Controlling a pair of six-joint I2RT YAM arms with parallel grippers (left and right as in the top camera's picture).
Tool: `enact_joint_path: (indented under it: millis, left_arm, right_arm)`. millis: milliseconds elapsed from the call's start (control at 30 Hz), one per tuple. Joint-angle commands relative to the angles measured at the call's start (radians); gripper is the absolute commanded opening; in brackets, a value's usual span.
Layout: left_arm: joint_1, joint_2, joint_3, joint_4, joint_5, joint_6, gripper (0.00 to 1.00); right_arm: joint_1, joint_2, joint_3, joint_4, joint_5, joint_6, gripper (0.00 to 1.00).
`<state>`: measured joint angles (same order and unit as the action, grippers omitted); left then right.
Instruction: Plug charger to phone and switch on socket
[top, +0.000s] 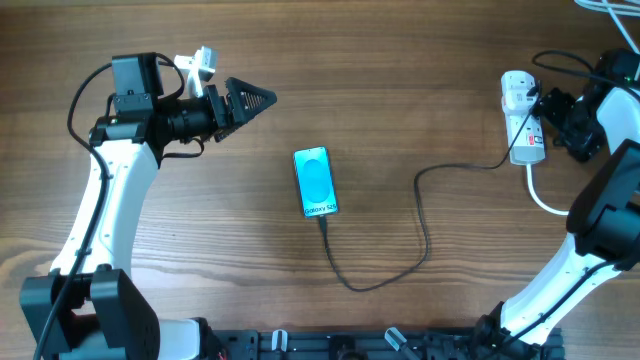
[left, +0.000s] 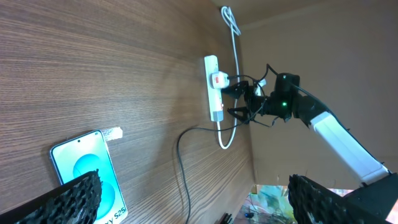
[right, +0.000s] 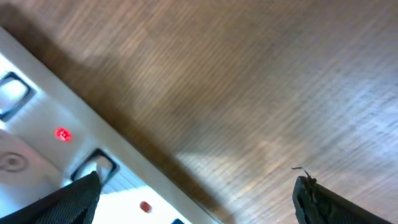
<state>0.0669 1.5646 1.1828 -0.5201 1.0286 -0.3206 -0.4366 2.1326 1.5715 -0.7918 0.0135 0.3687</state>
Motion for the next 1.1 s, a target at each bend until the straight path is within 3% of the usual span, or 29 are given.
enact_joint_path:
  millis: [0,133,233,1067]
  left_arm:
    - [0.003,-0.020,0.006,0.001,-0.002,-0.001,1.00]
    - [0.003,-0.020,0.006,0.001,-0.002,-0.001,1.00]
    - [0.003,-0.020,0.006,0.001,-0.002,-0.001,1.00]
    - [0.003,-0.020,0.006,0.001,-0.003,-0.001,1.00]
  right_arm:
    - [0.017,-0.007,-0.019,-0.060,0.103,-0.112,1.00]
    - [0.016,-0.122,-0.018,-0.071,0.050,-0.228,1.00]
    - [0.016,-0.177,-0.018,-0.077,-0.147,-0.397,1.00]
    - [0.017,-0.177,-0.026,-0.080,-0.134,-0.395,1.00]
